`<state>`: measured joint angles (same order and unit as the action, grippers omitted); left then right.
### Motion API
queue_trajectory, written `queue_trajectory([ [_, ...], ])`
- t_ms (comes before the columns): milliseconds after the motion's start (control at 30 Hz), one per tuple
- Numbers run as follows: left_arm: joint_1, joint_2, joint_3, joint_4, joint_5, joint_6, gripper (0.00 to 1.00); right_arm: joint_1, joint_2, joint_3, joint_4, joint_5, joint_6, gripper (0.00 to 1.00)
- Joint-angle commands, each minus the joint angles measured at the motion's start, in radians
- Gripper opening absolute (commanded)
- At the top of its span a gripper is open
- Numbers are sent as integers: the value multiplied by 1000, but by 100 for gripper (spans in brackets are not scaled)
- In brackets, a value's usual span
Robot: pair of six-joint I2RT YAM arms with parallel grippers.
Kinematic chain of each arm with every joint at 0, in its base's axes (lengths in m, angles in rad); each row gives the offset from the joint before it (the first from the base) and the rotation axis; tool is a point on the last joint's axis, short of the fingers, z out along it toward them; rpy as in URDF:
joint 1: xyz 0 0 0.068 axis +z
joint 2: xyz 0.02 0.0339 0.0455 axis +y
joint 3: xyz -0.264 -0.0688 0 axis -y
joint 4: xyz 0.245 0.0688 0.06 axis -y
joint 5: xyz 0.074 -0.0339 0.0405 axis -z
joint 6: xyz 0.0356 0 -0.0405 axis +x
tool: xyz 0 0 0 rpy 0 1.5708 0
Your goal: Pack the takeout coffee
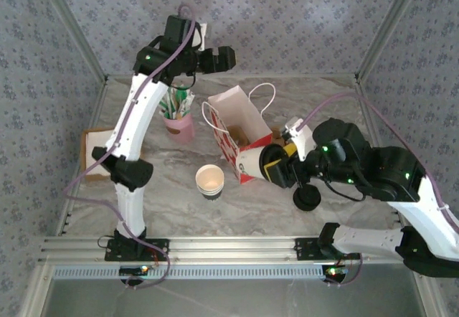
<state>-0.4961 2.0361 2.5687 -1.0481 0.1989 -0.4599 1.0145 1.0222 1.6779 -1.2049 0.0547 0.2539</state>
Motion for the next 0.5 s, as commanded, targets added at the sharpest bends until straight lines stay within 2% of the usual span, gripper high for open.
queue_trajectory([
  [0,25,54,70,-48,144,4,99,-27,22,70,-15,83,3,66],
  [167,42,97,30,-29,221,-5,99,-82,93,167,-60,108,8,66],
  [333,39,72,-109,59,310,-20,99,-135,164,254,-93,106,-1,66],
  [467,30,8,-253,149,329,-37,99,-179,218,308,-112,89,-18,66],
])
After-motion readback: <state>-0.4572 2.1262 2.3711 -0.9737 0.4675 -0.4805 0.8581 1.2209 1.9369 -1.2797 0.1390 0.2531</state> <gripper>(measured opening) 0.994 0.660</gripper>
